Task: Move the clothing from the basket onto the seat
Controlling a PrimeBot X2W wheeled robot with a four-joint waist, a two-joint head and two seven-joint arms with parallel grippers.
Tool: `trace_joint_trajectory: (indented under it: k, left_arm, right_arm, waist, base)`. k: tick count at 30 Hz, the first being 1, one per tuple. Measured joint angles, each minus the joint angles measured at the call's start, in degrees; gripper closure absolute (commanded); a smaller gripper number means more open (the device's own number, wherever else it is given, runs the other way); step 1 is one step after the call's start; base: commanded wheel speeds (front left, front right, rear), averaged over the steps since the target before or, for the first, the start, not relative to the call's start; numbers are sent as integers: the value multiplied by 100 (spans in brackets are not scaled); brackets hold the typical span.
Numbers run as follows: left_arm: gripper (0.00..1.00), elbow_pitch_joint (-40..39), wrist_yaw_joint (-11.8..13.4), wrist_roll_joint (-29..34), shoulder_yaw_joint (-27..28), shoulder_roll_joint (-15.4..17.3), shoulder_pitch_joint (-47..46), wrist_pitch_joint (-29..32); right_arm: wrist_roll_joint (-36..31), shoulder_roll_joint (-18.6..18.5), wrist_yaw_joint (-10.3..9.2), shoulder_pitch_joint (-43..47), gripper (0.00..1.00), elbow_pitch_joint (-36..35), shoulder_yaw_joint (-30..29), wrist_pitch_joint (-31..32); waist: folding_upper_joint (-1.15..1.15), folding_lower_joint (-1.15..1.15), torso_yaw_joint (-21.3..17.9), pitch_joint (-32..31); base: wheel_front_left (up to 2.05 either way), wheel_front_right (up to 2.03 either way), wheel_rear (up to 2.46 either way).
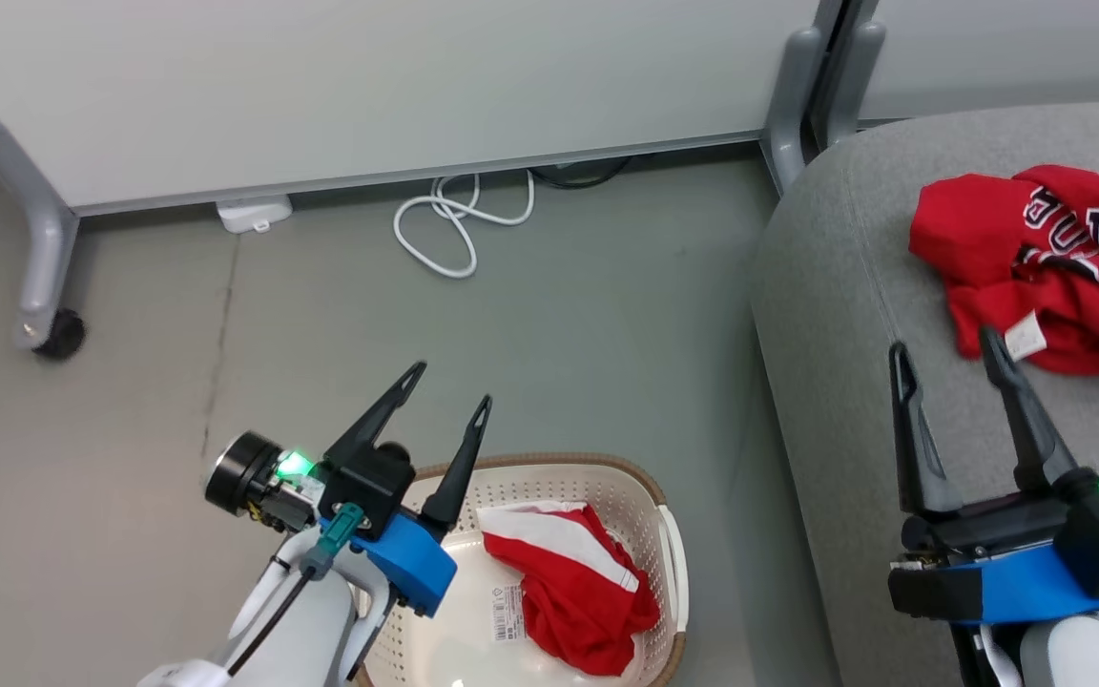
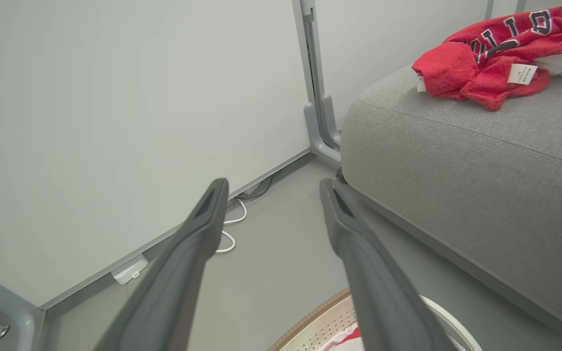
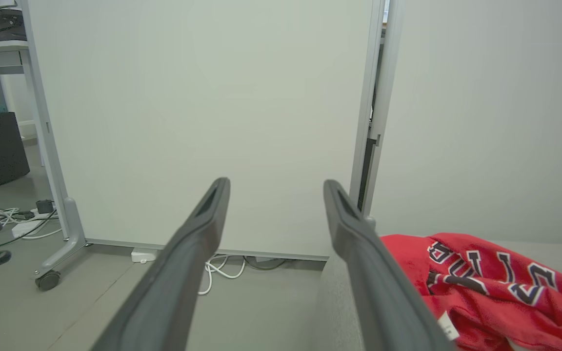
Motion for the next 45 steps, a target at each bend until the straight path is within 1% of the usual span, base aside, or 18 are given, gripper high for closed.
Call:
trace_joint_trajectory:
  k: [7,14,20,25,34,38,45]
  left_arm:
    - [0,856,-22,-234,-911,71,-954,1]
    - [0,1681,-22,-407,-1864,110,-1700,1]
    - [0,2408,-22,-533,-2601,162,-2249,1]
    - [0,2867,-23,-645,-3189,158,-2683,0]
    - [0,3817,-22,-922,-4345,226,-3320,41]
    - [0,4023,-23,-1014,-4696,274,-3533,62]
    - [0,4297,-23,-1004,-4897,309,-3756,400]
  right_arm:
    - [-63,1,0,-471,0,-145,47,1]
    - [-98,0,0,-921,0,-301,124,1]
    - [-97,1,0,-1282,0,-449,215,1]
    - [-83,3,0,-1545,0,-566,300,1]
    - [87,-1,0,-1956,0,-748,398,1]
    - [118,-1,0,-2087,0,-848,453,1]
    - [129,0,0,-2140,0,-1078,500,1]
  waist:
    - [-1,2,-325,757]
    - [-1,2,-583,1532]
    - [-1,1,-784,2138]
    - [-1,1,-944,2630]
    - [0,1,-1237,3476]
    - [-1,1,-1327,3777]
    - [0,0,-1409,4196]
  base:
    - [0,0,0]
    - [0,0,0]
    - [0,0,0]
    - [0,0,0]
    - [0,0,0]
    - [0,0,0]
    - [0,0,0]
